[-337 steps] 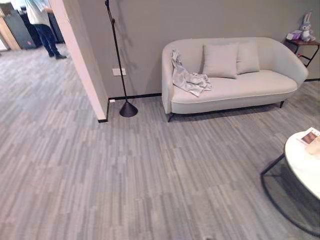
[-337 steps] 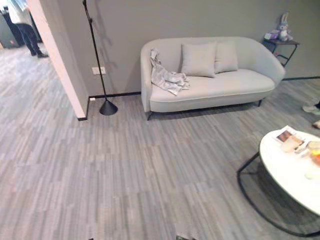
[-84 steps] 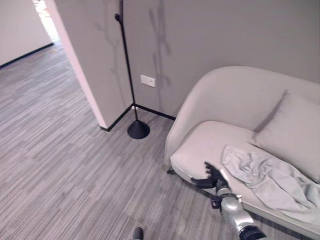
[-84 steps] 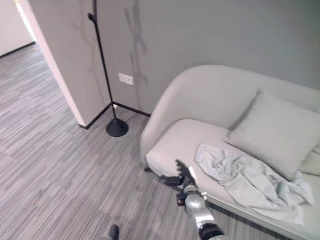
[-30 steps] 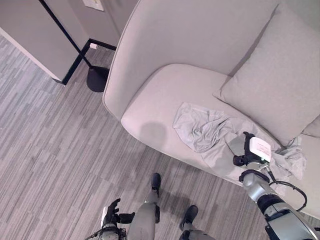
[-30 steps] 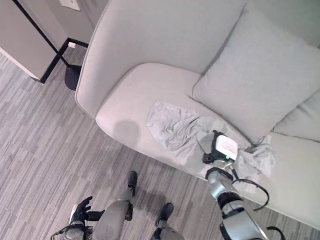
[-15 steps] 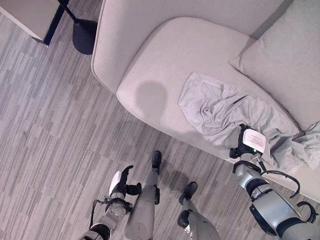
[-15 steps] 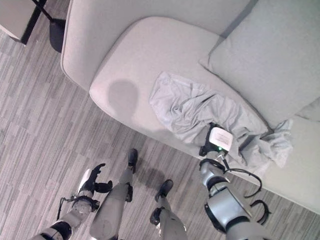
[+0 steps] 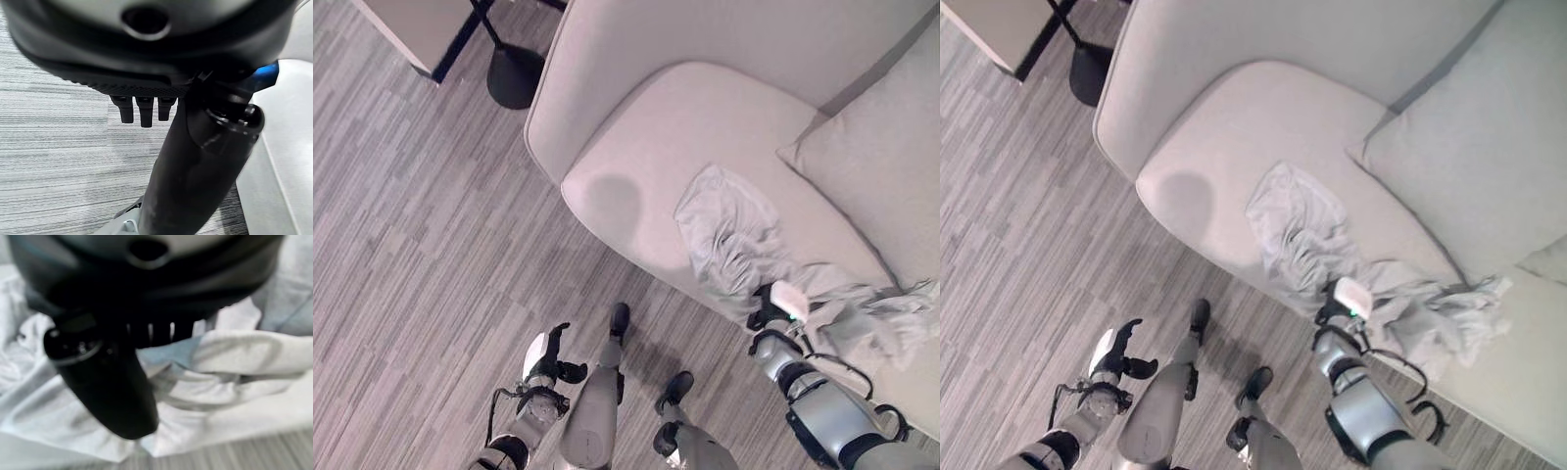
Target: Hang the clothes on the sofa on the clothes rack.
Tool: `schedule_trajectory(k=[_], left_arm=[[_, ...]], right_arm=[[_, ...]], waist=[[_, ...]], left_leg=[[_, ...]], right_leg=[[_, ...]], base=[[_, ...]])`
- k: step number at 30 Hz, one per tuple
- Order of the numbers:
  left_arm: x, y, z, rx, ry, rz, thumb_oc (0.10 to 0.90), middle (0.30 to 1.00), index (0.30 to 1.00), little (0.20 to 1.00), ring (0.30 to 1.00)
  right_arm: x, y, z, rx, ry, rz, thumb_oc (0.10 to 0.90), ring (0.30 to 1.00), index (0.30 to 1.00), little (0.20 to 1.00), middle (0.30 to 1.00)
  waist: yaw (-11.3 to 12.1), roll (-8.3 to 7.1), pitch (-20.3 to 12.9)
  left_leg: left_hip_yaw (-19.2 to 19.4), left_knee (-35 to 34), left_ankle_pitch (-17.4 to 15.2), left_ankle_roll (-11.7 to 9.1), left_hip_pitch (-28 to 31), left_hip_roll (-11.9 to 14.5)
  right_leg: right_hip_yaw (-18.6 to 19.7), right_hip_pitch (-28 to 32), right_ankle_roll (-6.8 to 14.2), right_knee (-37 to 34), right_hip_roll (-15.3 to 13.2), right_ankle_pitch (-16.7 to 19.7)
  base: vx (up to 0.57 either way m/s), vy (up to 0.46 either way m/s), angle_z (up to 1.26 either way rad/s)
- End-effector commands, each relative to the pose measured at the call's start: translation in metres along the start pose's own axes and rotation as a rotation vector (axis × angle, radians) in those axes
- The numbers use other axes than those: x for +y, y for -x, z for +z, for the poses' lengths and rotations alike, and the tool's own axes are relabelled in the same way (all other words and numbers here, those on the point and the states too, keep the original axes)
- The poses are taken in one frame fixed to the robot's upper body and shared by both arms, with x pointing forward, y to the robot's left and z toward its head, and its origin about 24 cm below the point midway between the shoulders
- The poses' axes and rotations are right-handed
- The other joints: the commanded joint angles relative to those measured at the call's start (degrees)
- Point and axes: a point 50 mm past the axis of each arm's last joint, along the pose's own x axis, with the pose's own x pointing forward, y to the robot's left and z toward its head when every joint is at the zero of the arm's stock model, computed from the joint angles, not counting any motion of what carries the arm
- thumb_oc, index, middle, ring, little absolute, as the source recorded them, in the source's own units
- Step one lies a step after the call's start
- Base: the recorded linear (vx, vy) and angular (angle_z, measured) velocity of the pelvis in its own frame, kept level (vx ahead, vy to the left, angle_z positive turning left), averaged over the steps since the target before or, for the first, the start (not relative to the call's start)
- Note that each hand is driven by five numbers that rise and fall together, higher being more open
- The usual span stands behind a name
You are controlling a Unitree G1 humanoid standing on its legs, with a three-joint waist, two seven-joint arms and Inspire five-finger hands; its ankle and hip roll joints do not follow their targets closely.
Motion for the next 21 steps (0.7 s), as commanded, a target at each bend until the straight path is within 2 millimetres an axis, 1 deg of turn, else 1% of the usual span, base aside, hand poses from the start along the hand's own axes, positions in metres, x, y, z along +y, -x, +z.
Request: schedule_trajectory(k=[1, 2, 3, 4, 5, 7, 8, 9, 10, 11, 12, 13, 15, 16, 17, 18, 20, 21], left_arm=[[-0.004, 0.014, -0.023, 0.068, 0.005, 0.035, 0.8, 0.9, 0.9, 0.9, 0.9], [0.0, 0.02, -0.032, 0.097, 0.045, 0.065, 0.8, 0.9, 0.9, 0.9, 0.9], [0.005, 0.024, -0.037, 0.103, 0.087, 0.097, 0.8, 0.9, 0.9, 0.9, 0.9], [0.005, 0.025, -0.038, 0.104, 0.087, 0.097, 0.8, 0.9, 0.9, 0.9, 0.9], [0.01, 0.029, -0.041, 0.097, 0.125, 0.125, 0.8, 0.9, 0.9, 0.9, 0.9], [0.015, 0.031, -0.041, 0.087, 0.164, 0.155, 0.8, 0.9, 0.9, 0.9, 0.9], [0.025, 0.03, -0.034, 0.033, 0.197, 0.179, 0.8, 0.9, 0.9, 0.9, 0.9], [0.029, 0.03, -0.031, 0.01, 0.21, 0.185, 0.8, 0.9, 0.9, 0.9, 0.9], [0.029, 0.03, -0.031, 0.01, 0.21, 0.184, 0.8, 0.9, 0.9, 0.9, 0.9], [0.033, 0.029, -0.026, -0.019, 0.224, 0.193, 0.8, 0.9, 0.9, 0.9, 0.9], [0.042, 0.03, -0.019, -0.072, 0.231, 0.205, 0.8, 0.9, 0.9, 0.9, 0.9], [0.042, 0.03, -0.018, -0.072, 0.231, 0.205, 0.8, 0.9, 0.9, 0.9, 0.9], [0.049, 0.031, -0.016, -0.096, 0.223, 0.217, 0.8, 0.9, 0.9, 0.9, 0.9], [0.055, 0.03, -0.014, -0.108, 0.238, 0.243, 0.8, 0.9, 0.9, 0.9, 0.9], [0.059, 0.031, -0.012, -0.119, 0.252, 0.257, 0.8, 0.9, 0.9, 0.9, 0.9], [0.067, 0.031, -0.007, -0.152, 0.253, 0.287, 0.8, 0.9, 0.9, 0.9, 0.9], [0.079, 0.032, 0.003, -0.207, 0.254, 0.331, 0.8, 0.9, 0.9, 0.9, 0.9], [0.092, 0.032, 0.011, -0.25, 0.222, 0.388, 0.8, 0.9, 0.9, 0.9, 0.9]], right_arm=[[0.0, 0.003, 0.003, -0.057, -0.093, -0.041, 0.4, 0.3, 0.3, 0.3, 0.3], [-0.004, 0.007, 0.031, -0.205, -0.166, -0.06, 0.4, 0.3, 0.3, 0.3, 0.3], [-0.02, 0.011, 0.056, -0.339, -0.259, -0.101, 0.4, 0.3, 0.3, 0.3, 0.3], [-0.02, 0.011, 0.056, -0.338, -0.259, -0.1, 0.4, 0.3, 0.3, 0.3, 0.3], [-0.037, 0.018, 0.073, -0.46, -0.312, -0.144, 0.4, 0.3, 0.3, 0.3, 0.3], [-0.058, 0.024, 0.087, -0.566, -0.352, -0.204, 0.4, 0.3, 0.3, 0.3, 0.3], [-0.091, 0.034, 0.105, -0.684, -0.459, -0.283, 0.4, 0.3, 0.3, 0.3, 0.3], [-0.101, 0.037, 0.11, -0.725, -0.483, -0.306, 0.4, 0.3, 0.3, 0.3, 0.3], [-0.101, 0.037, 0.11, -0.724, -0.483, -0.307, 0.4, 0.3, 0.3, 0.3, 0.3], [-0.11, 0.041, 0.115, -0.761, -0.495, -0.33, 0.4, 0.3, 0.3, 0.3, 0.3], [-0.131, 0.048, 0.127, -0.837, -0.526, -0.384, 0.4, 0.3, 0.3, 0.3, 0.3], [-0.131, 0.048, 0.127, -0.837, -0.525, -0.384, 0.4, 0.3, 0.3, 0.3, 0.3], [-0.151, 0.056, 0.14, -0.91, -0.556, -0.438, 0.4, 0.3, 0.3, 0.3, 0.3], [-0.161, 0.062, 0.147, -0.954, -0.576, -0.462, 0.4, 0.3, 0.3, 0.3, 0.3], [-0.168, 0.066, 0.152, -0.983, -0.585, -0.478, 0.4, 0.3, 0.3, 0.3, 0.3], [-0.179, 0.072, 0.159, -1.029, -0.595, -0.506, 0.4, 0.3, 0.3, 0.3, 0.3], [-0.19, 0.082, 0.167, -1.089, -0.624, -0.525, 0.4, 0.3, 0.3, 0.3, 0.3], [-0.2, 0.095, 0.177, -1.158, -0.683, -0.534, 0.4, 0.3, 0.3, 0.3, 0.3]], waist=[[0.66, -1.27, -4.35], [0.02, -1.39, -6.58], [-0.64, -1.29, -8.28], [-0.63, -1.28, -8.3], [-1.3, -1.01, -10.07], [-1.56, -0.74, -11.66], [-1.61, -0.09, -14.13], [-1.61, 0.11, -15.0], [-1.62, 0.15, -15.09], [-1.63, 0.27, -15.84], [-1.5, 0.52, -17.43], [-1.5, 0.55, -17.49], [-1.27, 0.66, -18.96], [-1.15, 0.78, -19.66], [-1.08, 0.79, -20.35], [-1.01, 0.76, -21.04], [-0.83, 0.71, -22.22], [-0.58, 0.5, -23.25]], left_leg=[[-3.93, 2.25, -6.64, -6.01, 0.35, 6.3], [-3.46, 1.03, -6.28, -6.18, 2.49, 6.65], [-3.05, 0.53, -6.04, -6.28, 3.82, 6.94], [-3.04, 0.53, -6.04, -6.28, 3.85, 6.94], [-2.73, 0.03, -5.59, -6.31, 4.8, 7.12], [-2.43, -0.25, -5.42, -6.57, 6.03, 7.41], [-2.23, -0.67, -4.94, -7.02, 7.27, 7.69], [-2.12, -0.67, -4.91, -7.1, 7.62, 7.8], [-2.18, -0.68, -4.74, -7.03, 7.44, 7.78], [-2.13, -0.68, -4.81, -7.11, 7.8, 7.83], [-1.99, -0.68, -5.18, -7.3, 9.05, 8.03], [-2.02, -0.68, -5.0, -7.22, 8.89, 8.01], [-1.7, -0.68, -5.19, -7.3, 9.94, 8.18], [-1.57, -0.68, -5.25, -7.38, 10.41, 8.23], [-1.47, -0.68, -5.34, -7.43, 10.73, 8.33], [-1.35, -0.68, -5.43, -7.48, 11.1, 8.43], [-1.05, -0.68, -5.51, -7.54, 11.6, 8.52], [-0.9, -0.68, -5.83, -7.77, 12.34, 8.73]], right_leg=[[2.89, 0.07, 4.41, 0.31, -6.44, -1.61], [2.95, 1.73, 4.42, 0.31, -6.26, -2.2], [2.9, 2.84, 4.46, 0.31, -6.25, -2.48], [2.9, 2.87, 4.46, 0.31, -6.25, -2.49], [2.77, 3.77, 4.47, 0.31, -6.19, -2.73], [2.58, 4.97, 4.38, 0.31, -6.11, -3.3], [1.76, 6.8, 4.23, 0.31, -6.02, -3.83], [1.56, 7.37, 4.15, 0.31, -5.95, -4.08], [1.51, 7.22, 4.16, 0.31, -5.95, -3.92], [1.39, 7.71, 4.15, 0.31, -5.87, -4.08], [1.38, 8.91, 4.17, 0.31, -5.86, -4.56], [1.36, 8.78, 4.19, 0.31, -5.87, -4.38], [1.39, 9.67, 4.23, 0.31, -5.92, -4.68], [1.43, 10.05, 4.28, 0.31, -5.95, -4.76], [1.53, 10.28, 4.3, 0.31, -6.05, -4.84], [1.62, 10.55, 4.3, 0.31, -6.11, -4.9], [1.87, 10.97, 4.23, 0.31, -6.17, -5.04], [2.09, 11.51, 4.18, 0.31, -6.18, -5.41]], base=[[0.1, -0.077, -0.06], [0.13, -0.105, -0.09], [0.08, -0.082, -0.11], [0.04, -0.047, -0.09], [0.02, -0.045, -0.09], [0.04, -0.071, -0.06], [0.04, -0.062, -0.02], [0.02, -0.043, -0.01], [0.01, -0.014, 0.03], [0.03, -0.018, 0.02], [0.03, -0.017, 0.0], [0.03, -0.006, 0.0], [0.0, 0.0, 0.0], [0.04, 0.013, -0.05], [0.02, 0.012, -0.05], [0.03, 0.012, -0.06], [0.02, 0.005, -0.03], [0.04, 0.021, -0.11]])
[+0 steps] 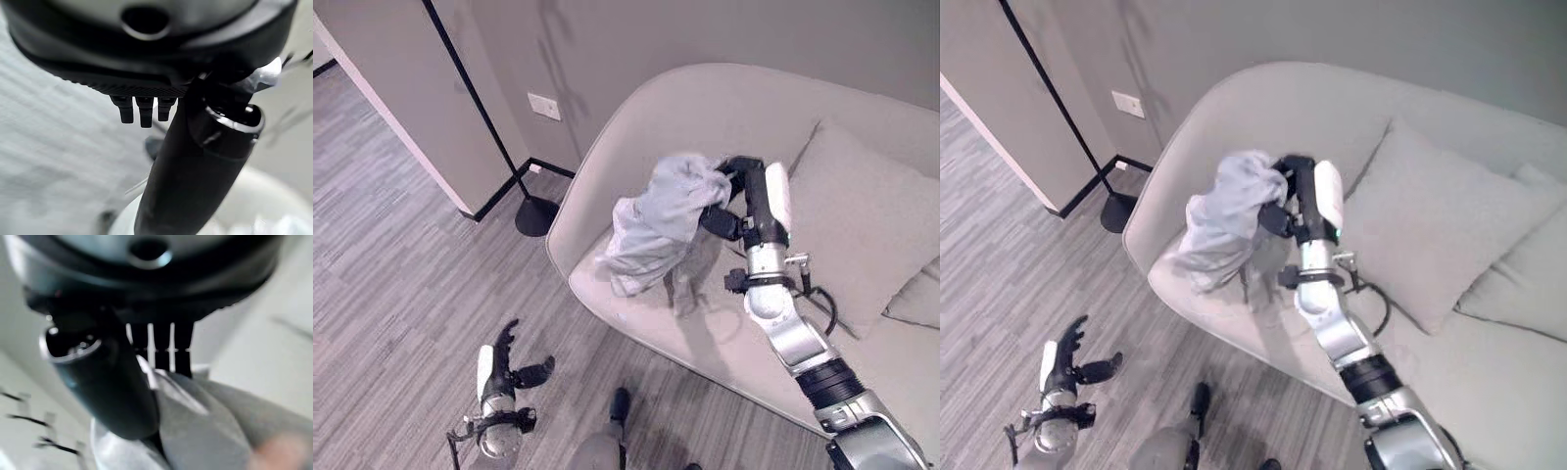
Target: Hang the clothes on the sofa on the clothes rack.
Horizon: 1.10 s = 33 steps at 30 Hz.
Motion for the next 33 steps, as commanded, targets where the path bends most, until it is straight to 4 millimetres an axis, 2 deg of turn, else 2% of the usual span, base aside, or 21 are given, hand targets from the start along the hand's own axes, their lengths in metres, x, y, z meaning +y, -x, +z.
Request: schedule_trajectory(k=[1, 2, 4, 7, 9, 13, 15, 16, 18, 19, 21, 23, 24, 28, 30, 33], left_arm=[[0.014, -0.014, 0.026, -0.192, -0.134, 0.061, 0.8, 0.9, 0.9, 0.9, 0.9], [0.026, -0.021, 0.047, -0.304, -0.186, 0.156, 0.8, 0.9, 0.9, 0.9, 0.9], [0.028, -0.022, 0.052, -0.335, -0.197, 0.177, 0.8, 0.9, 0.9, 0.9, 0.9], [0.032, -0.026, 0.073, -0.42, -0.121, 0.221, 0.8, 0.9, 0.9, 0.9, 0.9], [0.032, -0.026, 0.074, -0.422, -0.104, 0.219, 0.8, 0.9, 0.9, 0.9, 0.9], [0.02, -0.026, 0.077, -0.419, -0.028, 0.164, 0.8, 0.9, 0.9, 0.9, 0.9], [-0.001, -0.021, 0.082, -0.403, 0.099, 0.064, 0.8, 0.9, 0.9, 0.9, 0.9], [-0.001, -0.021, 0.082, -0.403, 0.1, 0.063, 0.8, 0.9, 0.9, 0.9, 0.9], [-0.018, -0.017, 0.086, -0.402, 0.14, -0.024, 0.8, 0.9, 0.9, 0.9, 0.9], [-0.031, -0.018, 0.091, -0.422, 0.118, -0.064, 0.8, 0.9, 0.9, 0.9, 0.9], [-0.04, -0.023, 0.1, -0.455, 0.097, -0.073, 0.8, 0.9, 0.9, 0.9, 0.9], [-0.042, -0.025, 0.105, -0.466, 0.098, -0.067, 0.8, 0.9, 0.9, 0.9, 0.9], [-0.042, -0.035, 0.115, -0.497, 0.065, -0.017, 0.8, 0.9, 0.9, 0.9, 0.9], [-0.037, -0.045, 0.118, -0.499, 0.032, 0.05, 0.8, 0.9, 0.9, 0.9, 0.9], [-0.033, -0.053, 0.118, -0.469, 0.042, 0.097, 0.403, 0.305, 0.305, 0.305, 0.305], [-0.025, -0.063, 0.116, -0.426, 0.041, 0.163, 0.4, 0.3, 0.3, 0.3, 0.3]], right_arm=[[-0.017, -0.03, 0.051, -0.259, -0.135, -0.103, 0.4, 0.3, 0.3, 0.3, 0.3], [-0.018, -0.031, 0.068, -0.325, -0.193, -0.099, 0.4, 0.3, 0.3, 0.3, 0.3], [-0.019, -0.033, 0.075, -0.348, -0.218, -0.1, 0.4, 0.3, 0.3, 0.3, 0.3], [-0.017, -0.039, 0.097, -0.431, -0.287, -0.085, 0.4, 0.3, 0.3, 0.3, 0.3], [-0.016, -0.041, 0.101, -0.442, -0.302, -0.082, 0.4, 0.3, 0.3, 0.3, 0.3], [-0.016, -0.046, 0.118, -0.5, -0.35, -0.07, 0.4, 0.3, 0.3, 0.3, 0.3], [-0.013, -0.051, 0.129, -0.527, -0.394, -0.061, 0.4, 0.3, 0.3, 0.3, 0.3], [-0.013, -0.051, 0.129, -0.527, -0.394, -0.06, 0.4, 0.3, 0.3, 0.3, 0.3], [-0.009, -0.051, 0.137, -0.543, -0.448, -0.032, 0.4, 0.3, 0.3, 0.3, 0.3], [-0.005, -0.049, 0.148, -0.568, -0.533, 0.017, 0.4, 0.3, 0.3, 0.3, 0.3], [0.0, -0.041, 0.159, -0.598, -0.659, 0.092, 0.4, 0.3, 0.3, 0.3, 0.3], [0.002, -0.038, 0.163, -0.606, -0.707, 0.117, 0.4, 0.3, 0.3, 0.3, 0.3], [0.006, -0.023, 0.176, -0.648, -0.875, 0.248, 0.4, 0.3, 0.3, 0.3, 0.3], [0.004, -0.011, 0.182, -0.684, -0.968, 0.364, 0.4, 0.3, 0.3, 0.3, 0.3], [0.002, -0.004, 0.185, -0.707, -1.005, 0.429, 0.4, 0.3, 0.3, 0.3, 0.3], [-0.004, 0.001, 0.183, -0.72, -1.035, 0.483, 0.4, 0.3, 0.3, 0.3, 0.3]], waist=[[0.99, -2.52, -10.02], [1.41, -2.91, -11.04], [1.44, -3.05, -11.26], [1.61, -3.48, -12.15], [1.55, -3.52, -12.25], [1.37, -3.85, -12.65], [1.01, -4.15, -12.76], [1.04, -4.13, -12.74], [0.55, -4.32, -12.73], [0.01, -4.62, -12.64], [-0.91, -4.75, -12.51], [-1.21, -4.77, -12.4], [-2.42, -4.93, -12.4], [-3.25, -5.09, -12.37], [-3.86, -5.17, -12.44], [-4.85, -5.21, -12.6]], left_leg=[[-2.94, 0.11, -3.17, -8.04, 0.79, 9.03], [-2.83, 0.11, -3.16, -8.34, 1.28, 9.2], [-2.79, 0.11, -3.15, -8.43, 1.37, 9.26], [-2.61, 0.11, -3.1, -8.61, 1.72, 9.42], [-2.54, 0.11, -3.11, -8.61, 1.78, 9.4], [-2.18, 0.11, -3.14, -8.62, 1.96, 9.34], [-1.83, 0.11, -3.19, -8.46, 2.01, 9.19], [-1.81, 0.11, -3.2, -8.46, 2.01, 9.19], [-1.81, 0.11, -3.36, -8.33, 2.05, 9.13], [-1.55, 0.11, -3.35, -8.32, 1.95, 9.1], [-1.28, 0.11, -3.37, -8.44, 1.97, 9.21], [-1.19, 0.11, -3.38, -8.45, 1.96, 9.24], [-0.5, 0.11, -3.34, -8.68, 2.15, 9.5], [0.15, 0.11, -3.36, -8.9, 2.32, 9.8], [0.63, 0.11, -3.3, -9.08, 2.41, 10.1], [1.21, 0.11, -3.28, -9.29, 2.56, 10.48]], right_leg=[[0.66, 1.02, 4.62, 0.33, -5.19, -4.56], [0.64, 1.62, 4.47, 0.33, -5.14, -4.7], [0.64, 1.72, 4.42, 0.33, -5.13, -4.7], [0.61, 1.97, 4.32, 0.33, -5.1, -4.4], [0.68, 2.01, 4.34, 0.33, -5.14, -4.33], [0.73, 2.07, 4.38, 0.33, -5.25, -3.99], [0.74, 2.15, 4.38, 0.33, -5.26, -3.72], [0.75, 2.15, 4.38, 0.33, -5.27, -3.72], [1.08, 2.04, 4.43, 0.33, -5.3, -3.53], [1.33, 1.88, 4.46, 0.33, -5.38, -3.37], [1.65, 1.62, 4.51, 0.33, -5.5, -3.18], [1.78, 1.49, 4.51, 0.33, -5.48, -3.11], [2.21, 1.27, 4.57, 0.33, -5.5, -2.96], [2.47, 0.94, 4.7, 0.33, -5.55, -2.74], [2.74, 0.78, 4.81, 0.33, -5.56, -2.71], [2.98, 0.62, 4.99, 0.33, -5.54, -2.65]], base=[[0.05, 0.007, -0.17], [0.02, 0.004, -0.14], [0.01, -0.006, -0.05], [0.0, 0.0, 0.0], [0.0, 0.0, 0.0], [0.0, 0.0, 0.0], [0.0, 0.0, 0.0], [0.0, 0.0, 0.0], [0.0, 0.003, -0.03], [0.01, 0.001, -0.07], [0.0, 0.002, -0.07], [0.0, 0.006, -0.06], [0.01, 0.007, -0.08], [0.01, -0.001, -0.12], [0.01, -0.001, -0.12], [0.01, 0.0, -0.13]])
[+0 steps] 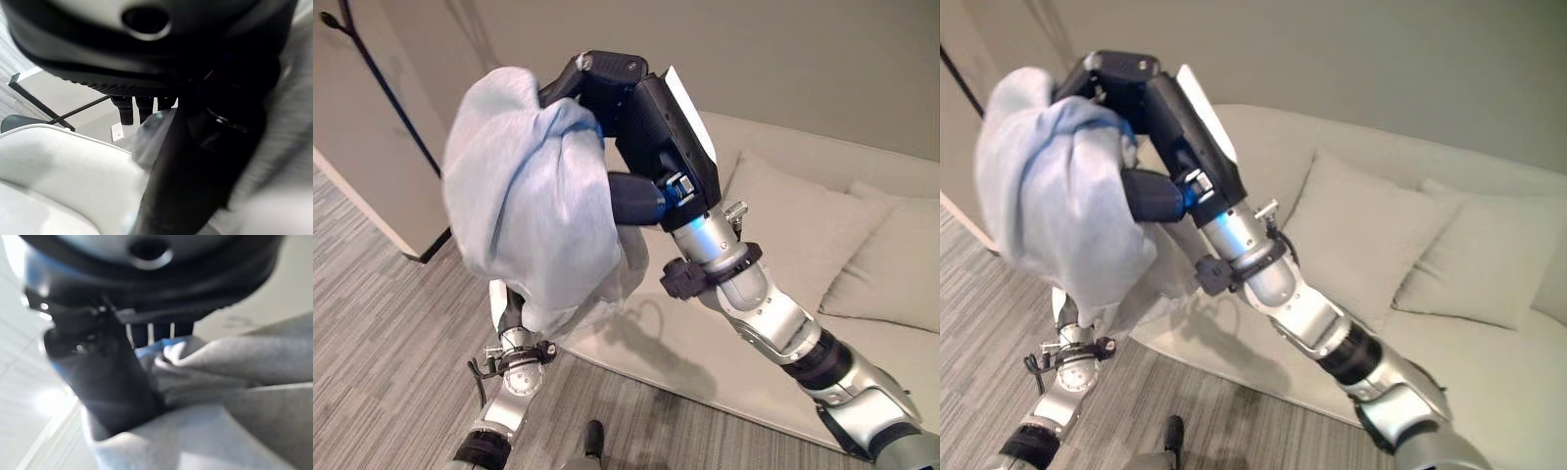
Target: Hang the clothes on the sofa on the clothes rack.
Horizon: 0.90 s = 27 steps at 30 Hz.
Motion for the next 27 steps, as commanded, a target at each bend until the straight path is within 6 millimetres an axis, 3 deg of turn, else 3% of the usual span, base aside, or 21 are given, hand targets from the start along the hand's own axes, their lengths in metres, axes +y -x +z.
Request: schedule_trajectory(k=[1, 12, 20, 24, 26, 27], left_arm=[[0.012, -0.033, 0.026, -0.13, -0.014, 0.129, 0.4, 0.3, 0.3, 0.3, 0.3], [0.037, -0.037, 0.034, -0.194, -0.028, 0.237, 0.4, 0.3, 0.3, 0.3, 0.3], [0.086, -0.019, 0.05, -0.32, -0.012, 0.338, 0.4, 0.3, 0.3, 0.3, 0.3], [0.105, -0.009, 0.049, -0.315, 0.048, 0.413, 0.4, 0.3, 0.3, 0.3, 0.3], [0.117, 0.005, 0.042, -0.282, 0.12, 0.397, 0.4, 0.3, 0.3, 0.3, 0.3], [0.119, 0.009, 0.038, -0.265, 0.138, 0.389, 0.485, 0.427, 0.427, 0.427, 0.427]], right_arm=[[-0.003, -0.017, 0.047, -0.304, -0.139, 0.023, 0.4, 0.3, 0.3, 0.3, 0.3], [-0.024, -0.006, 0.044, -0.266, -0.029, -0.051, 0.4, 0.3, 0.3, 0.3, 0.3], [-0.039, -0.003, 0.038, -0.199, 0.232, -0.143, 0.4, 0.3, 0.3, 0.3, 0.3], [-0.041, -0.004, 0.034, -0.183, 0.319, -0.181, 0.4, 0.3, 0.3, 0.3, 0.3], [-0.05, -0.007, 0.027, -0.149, 0.431, -0.239, 0.4, 0.3, 0.3, 0.3, 0.3], [-0.052, -0.008, 0.025, -0.14, 0.452, -0.255, 0.4, 0.3, 0.3, 0.3, 0.3]], waist=[[1.27, -0.23, -7.05], [0.91, -0.57, -7.14], [3.23, -0.28, -6.52], [4.19, -0.06, -6.35], [5.55, 0.34, -6.04], [5.9, 0.41, -5.99]], left_leg=[[-2.66, 0.07, -2.16, -8.87, 0.65, 10.03], [-1.9, 0.07, -2.33, -9.01, 1.03, 10.6], [-2.83, 0.07, -2.39, -8.89, 0.79, 10.41], [-3.19, 0.07, -2.43, -8.73, 0.7, 10.22], [-3.65, 0.07, -2.37, -8.44, 0.44, 10.04], [-3.8, 0.07, -2.39, -8.35, 0.42, 9.93]], right_leg=[[-0.66, 0.61, 5.08, 0.32, -4.82, -1.66], [-0.48, 0.48, 5.31, 0.32, -4.7, -1.73], [-1.4, 1.1, 5.1, 0.32, -4.41, -2.1], [-1.56, 1.36, 4.99, 0.32, -4.26, -2.26], [-1.91, 1.55, 4.87, 0.32, -4.11, -2.34], [-1.94, 1.58, 4.8, 0.32, -4.06, -2.36]], base=[[0.0, -0.001, -0.12], [0.0, -0.001, -0.04], [0.0, 0.0, 0.0], [0.0, 0.0, 0.03], [0.0, 0.002, 0.04], [-0.01, 0.003, 0.04]])
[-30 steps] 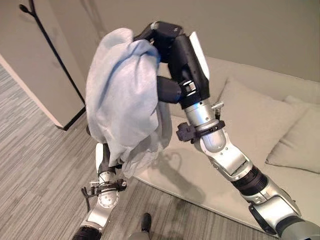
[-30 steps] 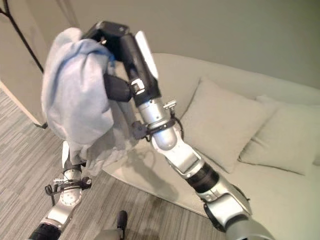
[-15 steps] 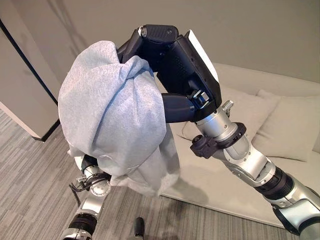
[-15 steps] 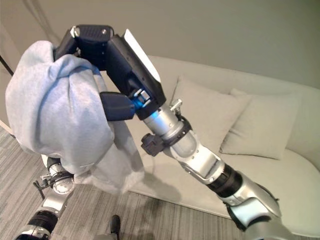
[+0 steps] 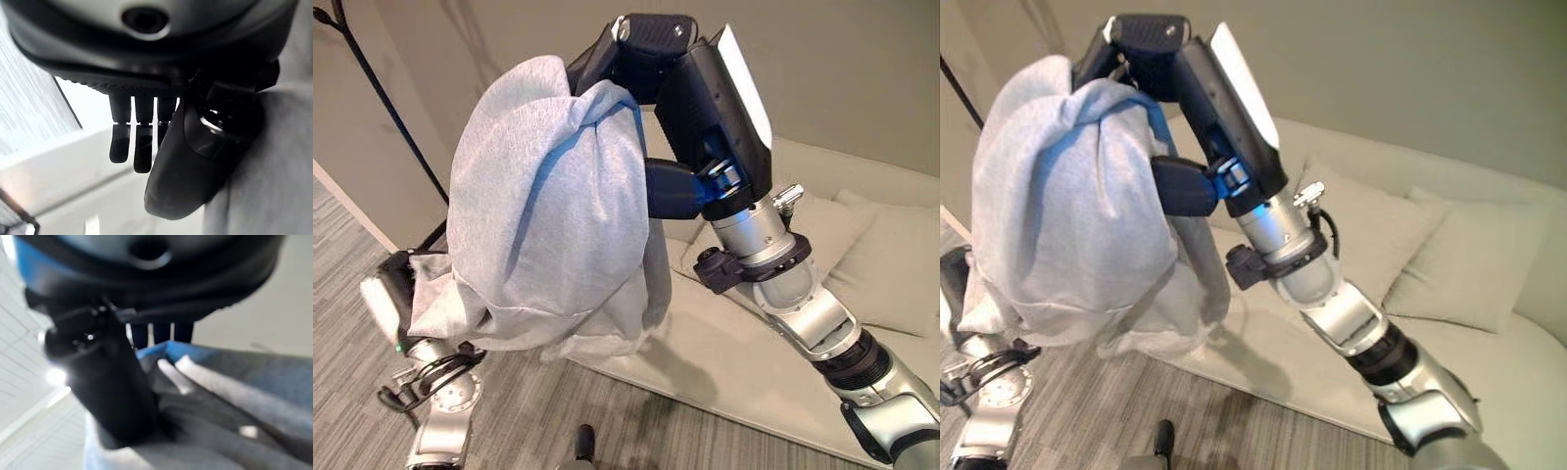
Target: Hang the clothes on the sofa on the clothes rack.
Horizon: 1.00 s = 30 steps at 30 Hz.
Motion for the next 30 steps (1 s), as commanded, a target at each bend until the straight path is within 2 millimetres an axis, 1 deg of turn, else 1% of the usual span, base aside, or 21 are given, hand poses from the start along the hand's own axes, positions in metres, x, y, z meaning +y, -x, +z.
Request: schedule_trajectory(k=[1, 4, 8, 10, 14, 19, 22, 25, 26, 27, 28, 29, 30], left_arm=[[0.001, -0.008, 0.025, -0.136, 0.174, -0.043, 0.8, 0.9, 0.9, 0.9, 0.9], [0.008, 0.002, 0.013, -0.064, 0.199, -0.062, 0.8, 0.9, 0.9, 0.9, 0.9], [0.01, 0.012, 0.007, -0.017, 0.24, -0.087, 0.8, 0.9, 0.9, 0.9, 0.9], [0.008, 0.016, 0.01, -0.02, 0.264, -0.123, 0.8, 0.9, 0.9, 0.9, 0.9], [-0.003, 0.025, 0.02, -0.042, 0.318, -0.245, 0.8, 0.9, 0.9, 0.9, 0.9], [-0.005, 0.032, 0.023, -0.036, 0.343, -0.304, 0.8, 0.9, 0.9, 0.9, 0.9], [-0.009, 0.036, 0.024, -0.023, 0.374, -0.32, 0.8, 0.9, 0.9, 0.9, 0.9], [-0.019, 0.037, 0.025, -0.006, 0.421, -0.328, 0.8, 0.9, 0.9, 0.9, 0.9], [-0.03, 0.037, 0.028, -0.013, 0.436, -0.352, 0.8, 0.9, 0.9, 0.9, 0.9], [-0.03, 0.037, 0.028, -0.014, 0.436, -0.352, 0.8, 0.9, 0.9, 0.9, 0.9], [-0.036, 0.036, 0.029, -0.017, 0.43, -0.364, 0.8, 0.9, 0.9, 0.9, 0.9], [-0.048, 0.036, 0.028, -0.017, 0.414, -0.39, 0.8, 0.9, 0.9, 0.9, 0.9], [-0.053, 0.035, 0.028, -0.022, 0.398, -0.394, 0.8, 0.9, 0.9, 0.9, 0.9]], right_arm=[[-0.03, -0.016, 0.004, -0.065, 0.133, -0.214, 0.4, 0.3, 0.3, 0.3, 0.3], [-0.038, -0.019, -0.004, -0.025, 0.196, -0.266, 0.4, 0.3, 0.3, 0.3, 0.3], [-0.047, -0.022, -0.014, 0.024, 0.24, -0.317, 0.4, 0.3, 0.3, 0.3, 0.3], [-0.05, -0.024, -0.018, 0.04, 0.264, -0.327, 0.4, 0.3, 0.3, 0.3, 0.3], [-0.058, -0.031, -0.028, 0.075, 0.345, -0.379, 0.4, 0.3, 0.3, 0.3, 0.3], [-0.063, -0.034, -0.034, 0.101, 0.386, -0.422, 0.4, 0.3, 0.3, 0.3, 0.3], [-0.061, -0.035, -0.035, 0.1, 0.37, -0.43, 0.4, 0.3, 0.3, 0.3, 0.3], [-0.052, -0.036, -0.032, 0.083, 0.345, -0.403, 0.4, 0.3, 0.3, 0.3, 0.3], [-0.045, -0.037, -0.029, 0.063, 0.316, -0.382, 0.4, 0.3, 0.3, 0.3, 0.3], [-0.045, -0.036, -0.028, 0.062, 0.317, -0.382, 0.4, 0.3, 0.3, 0.3, 0.3], [-0.042, -0.037, -0.026, 0.049, 0.297, -0.373, 0.4, 0.3, 0.3, 0.3, 0.3], [-0.035, -0.039, -0.02, 0.016, 0.253, -0.349, 0.4, 0.3, 0.3, 0.3, 0.3], [-0.03, -0.04, -0.018, 0.001, 0.226, -0.333, 0.4, 0.3, 0.3, 0.3, 0.3]], waist=[[2.4, 2.06, -5.41], [3.55, 2.19, -5.23], [4.84, 2.21, -4.85], [5.31, 2.2, -4.66], [6.7, 2.3, -4.43], [7.48, 2.43, -4.14], [7.93, 2.45, -3.96], [7.96, 2.46, -3.89], [7.74, 2.36, -3.88], [7.76, 2.38, -3.85], [7.56, 2.31, -3.89], [7.05, 2.22, -3.92], [6.71, 2.12, -3.97]], left_leg=[[-4.74, 0.09, -1.71, -7.65, 0.06, 9.4], [-5.35, 0.09, -1.64, -7.25, -0.19, 9.09], [-6.38, 0.09, -1.42, -6.88, -0.77, 8.51], [-6.92, 0.09, -1.35, -6.71, -1.1, 8.23], [-8.0, 0.09, -1.32, -6.27, -1.87, 7.51], [-8.56, 0.09, -1.31, -5.92, -2.14, 7.15], [-8.98, 0.09, -1.2, -5.78, -2.37, 6.95], [-9.16, 0.09, -1.04, -5.8, -2.53, 6.79], [-9.24, 0.09, -0.97, -5.81, -2.61, 6.69], [-9.26, 0.09, -0.96, -5.81, -2.62, 6.68], [-9.26, 0.09, -0.92, -5.83, -2.64, 6.65], [-9.18, 0.09, -0.93, -5.82, -2.59, 6.56], [-9.14, 0.09, -0.95, -5.84, -2.52, 6.52]], right_leg=[[-2.78, 1.68, 4.72, 0.34, -4.3, -2.33], [-3.02, 1.77, 4.5, 0.34, -4.14, -2.45], [-3.37, 1.89, 4.26, 0.34, -3.98, -2.63], [-3.6, 1.87, 4.16, 0.34, -3.87, -2.67], [-4.1, 1.88, 4.03, 0.34, -3.7, -2.66], [-4.18, 1.82, 3.96, 0.34, -3.61, -2.65], [-4.21, 1.87, 3.84, 0.34, -3.51, -2.78], [-4.42, 2.03, 3.74, 0.35, -3.42, -2.94], [-4.44, 2.06, 3.69, 0.39, -3.39, -3.03], [-4.47, 2.07, 3.69, 0.39, -3.39, -3.03], [-4.55, 2.1, 3.7, 0.38, -3.4, -3.04], [-4.5, 2.1, 3.73, 0.41, -3.43, -2.96], [-4.4, 2.1, 3.73, 0.42, -3.43, -2.92]], base=[[0.0, 0.002, 0.04], [-0.01, 0.003, 0.11], [-0.01, -0.001, 0.15], [-0.02, -0.006, 0.14], [-0.02, -0.006, 0.18], [-0.01, -0.001, 0.08], [-0.02, -0.009, 0.04], [-0.01, -0.012, 0.03], [-0.01, -0.009, 0.07], [-0.01, -0.012, 0.11], [-0.01, -0.002, 0.15], [-0.01, -0.002, 0.12], [-0.01, 0.0, 0.09]])
